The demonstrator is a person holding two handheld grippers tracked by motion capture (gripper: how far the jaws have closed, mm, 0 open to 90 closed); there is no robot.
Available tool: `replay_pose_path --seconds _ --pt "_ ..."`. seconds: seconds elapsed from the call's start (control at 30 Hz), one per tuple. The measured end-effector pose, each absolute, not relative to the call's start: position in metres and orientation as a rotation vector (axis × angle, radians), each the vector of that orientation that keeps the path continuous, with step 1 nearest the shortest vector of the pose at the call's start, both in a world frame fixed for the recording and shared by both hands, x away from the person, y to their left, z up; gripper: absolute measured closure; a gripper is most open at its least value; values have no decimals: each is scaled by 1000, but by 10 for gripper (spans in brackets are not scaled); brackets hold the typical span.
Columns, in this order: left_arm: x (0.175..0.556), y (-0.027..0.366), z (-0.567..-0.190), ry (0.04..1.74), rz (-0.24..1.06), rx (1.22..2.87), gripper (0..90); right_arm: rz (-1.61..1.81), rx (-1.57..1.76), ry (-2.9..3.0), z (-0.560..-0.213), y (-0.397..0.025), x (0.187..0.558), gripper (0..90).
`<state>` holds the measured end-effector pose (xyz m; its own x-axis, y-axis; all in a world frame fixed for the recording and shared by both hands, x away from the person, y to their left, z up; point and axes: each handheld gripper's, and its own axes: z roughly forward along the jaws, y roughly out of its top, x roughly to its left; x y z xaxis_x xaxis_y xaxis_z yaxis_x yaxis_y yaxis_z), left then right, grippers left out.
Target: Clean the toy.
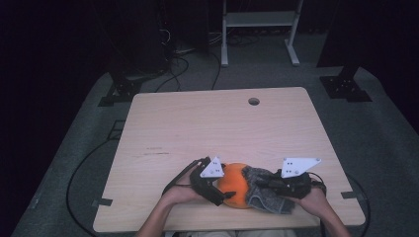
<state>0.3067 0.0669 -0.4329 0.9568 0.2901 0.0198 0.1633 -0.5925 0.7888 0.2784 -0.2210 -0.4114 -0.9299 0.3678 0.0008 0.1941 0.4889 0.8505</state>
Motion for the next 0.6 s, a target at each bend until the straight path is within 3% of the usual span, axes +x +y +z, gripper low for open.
replay_pose_path --seconds 0.13,0.33,0.6 --pt "311 66 -437 387 100 2243 82 1463 514 2559 -410 -225 277 810" --pt "299 62 -434 281 198 2253 184 1453 415 2620 -399 -192 275 810" --pt "298 63 -436 264 216 2256 206 1466 537 2632 -397 -182 318 812"
